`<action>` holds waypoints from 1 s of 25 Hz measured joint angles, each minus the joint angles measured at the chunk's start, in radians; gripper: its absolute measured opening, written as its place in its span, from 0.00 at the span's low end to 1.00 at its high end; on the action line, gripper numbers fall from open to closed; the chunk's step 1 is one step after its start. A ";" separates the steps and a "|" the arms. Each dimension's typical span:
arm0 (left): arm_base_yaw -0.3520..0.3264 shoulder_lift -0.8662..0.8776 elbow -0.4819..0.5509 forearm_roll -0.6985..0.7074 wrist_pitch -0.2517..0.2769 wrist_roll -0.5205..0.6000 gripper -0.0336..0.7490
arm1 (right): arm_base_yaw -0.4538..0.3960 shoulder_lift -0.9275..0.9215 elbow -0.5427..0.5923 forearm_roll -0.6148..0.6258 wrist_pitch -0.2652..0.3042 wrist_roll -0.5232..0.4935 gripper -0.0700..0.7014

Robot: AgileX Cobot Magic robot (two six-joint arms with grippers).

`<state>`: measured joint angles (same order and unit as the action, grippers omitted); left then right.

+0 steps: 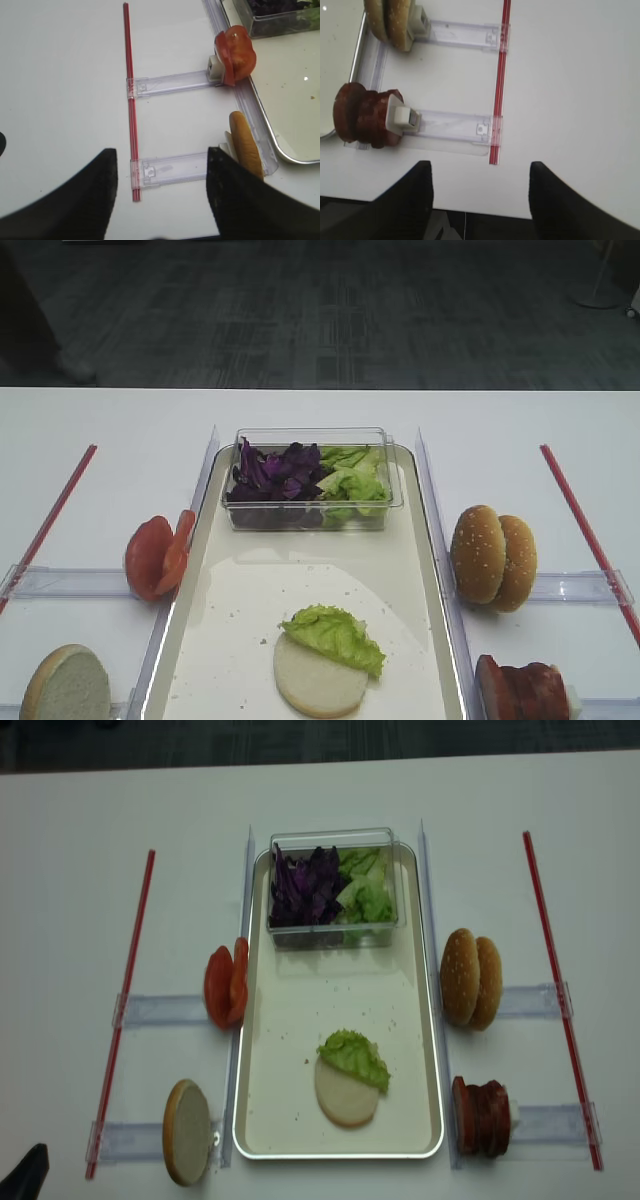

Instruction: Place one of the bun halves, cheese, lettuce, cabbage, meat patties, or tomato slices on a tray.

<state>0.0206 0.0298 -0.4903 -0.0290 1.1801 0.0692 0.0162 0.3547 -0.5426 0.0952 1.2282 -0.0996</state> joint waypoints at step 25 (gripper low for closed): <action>0.000 0.000 0.000 0.000 0.000 0.000 0.51 | 0.000 -0.291 0.063 -0.001 -0.108 0.000 0.67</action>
<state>0.0206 0.0298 -0.4903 -0.0290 1.1801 0.0692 0.0162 0.0637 -0.4799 0.0939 1.1202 -0.0991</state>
